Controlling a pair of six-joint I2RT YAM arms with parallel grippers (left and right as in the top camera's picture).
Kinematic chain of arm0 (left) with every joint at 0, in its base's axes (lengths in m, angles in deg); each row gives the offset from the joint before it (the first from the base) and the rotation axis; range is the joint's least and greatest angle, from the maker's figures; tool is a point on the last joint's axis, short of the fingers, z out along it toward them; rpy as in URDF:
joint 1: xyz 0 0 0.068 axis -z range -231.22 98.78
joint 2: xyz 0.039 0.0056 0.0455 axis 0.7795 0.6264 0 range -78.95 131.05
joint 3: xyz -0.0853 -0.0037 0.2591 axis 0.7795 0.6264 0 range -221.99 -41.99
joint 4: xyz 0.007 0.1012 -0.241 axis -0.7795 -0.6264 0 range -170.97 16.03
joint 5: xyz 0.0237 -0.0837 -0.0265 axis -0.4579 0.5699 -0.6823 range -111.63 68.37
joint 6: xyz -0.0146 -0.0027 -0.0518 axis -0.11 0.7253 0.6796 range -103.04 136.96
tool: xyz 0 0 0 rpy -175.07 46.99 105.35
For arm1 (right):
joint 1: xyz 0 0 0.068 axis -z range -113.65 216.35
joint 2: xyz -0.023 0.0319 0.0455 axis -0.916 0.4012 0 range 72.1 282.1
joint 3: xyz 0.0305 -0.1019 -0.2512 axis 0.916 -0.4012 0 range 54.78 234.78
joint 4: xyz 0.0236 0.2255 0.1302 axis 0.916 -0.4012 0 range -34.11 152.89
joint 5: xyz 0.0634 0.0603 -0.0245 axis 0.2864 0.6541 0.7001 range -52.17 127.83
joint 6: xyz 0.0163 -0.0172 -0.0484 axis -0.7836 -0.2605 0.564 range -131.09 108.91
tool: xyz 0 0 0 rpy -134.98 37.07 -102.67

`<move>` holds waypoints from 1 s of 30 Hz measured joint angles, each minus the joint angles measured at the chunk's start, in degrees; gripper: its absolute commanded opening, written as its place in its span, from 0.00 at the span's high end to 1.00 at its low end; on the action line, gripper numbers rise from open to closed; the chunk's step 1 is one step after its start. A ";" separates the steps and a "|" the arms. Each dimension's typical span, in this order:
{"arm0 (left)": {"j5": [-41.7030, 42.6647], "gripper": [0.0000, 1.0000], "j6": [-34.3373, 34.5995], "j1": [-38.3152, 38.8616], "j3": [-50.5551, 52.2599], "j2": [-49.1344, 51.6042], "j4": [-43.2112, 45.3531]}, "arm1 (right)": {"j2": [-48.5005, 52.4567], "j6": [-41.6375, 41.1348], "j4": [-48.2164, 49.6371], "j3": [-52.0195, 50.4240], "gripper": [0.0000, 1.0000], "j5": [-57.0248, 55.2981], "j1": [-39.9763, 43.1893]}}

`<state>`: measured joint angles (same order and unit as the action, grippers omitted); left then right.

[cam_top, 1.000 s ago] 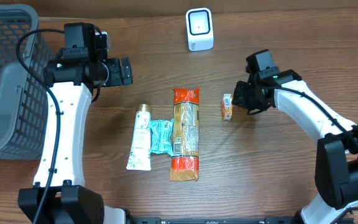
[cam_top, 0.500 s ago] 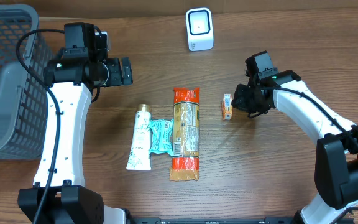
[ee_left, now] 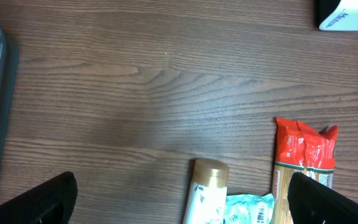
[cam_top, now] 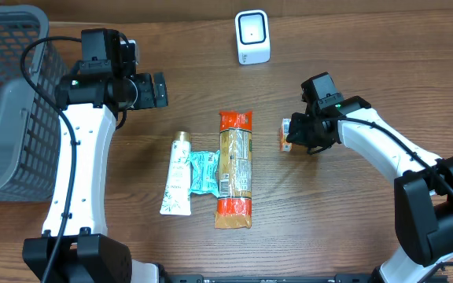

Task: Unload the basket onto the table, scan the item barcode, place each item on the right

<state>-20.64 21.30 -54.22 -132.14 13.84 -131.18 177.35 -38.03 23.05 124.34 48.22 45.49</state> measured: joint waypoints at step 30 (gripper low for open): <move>0.00 0.00 0.00 0.00 0.00 0.00 0.00 | -0.22 6.64 -0.44 -0.22 0.96 13.94 0.35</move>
<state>-20.64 21.30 -54.22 -132.14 13.84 -131.18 177.13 -31.39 22.62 124.12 62.16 45.84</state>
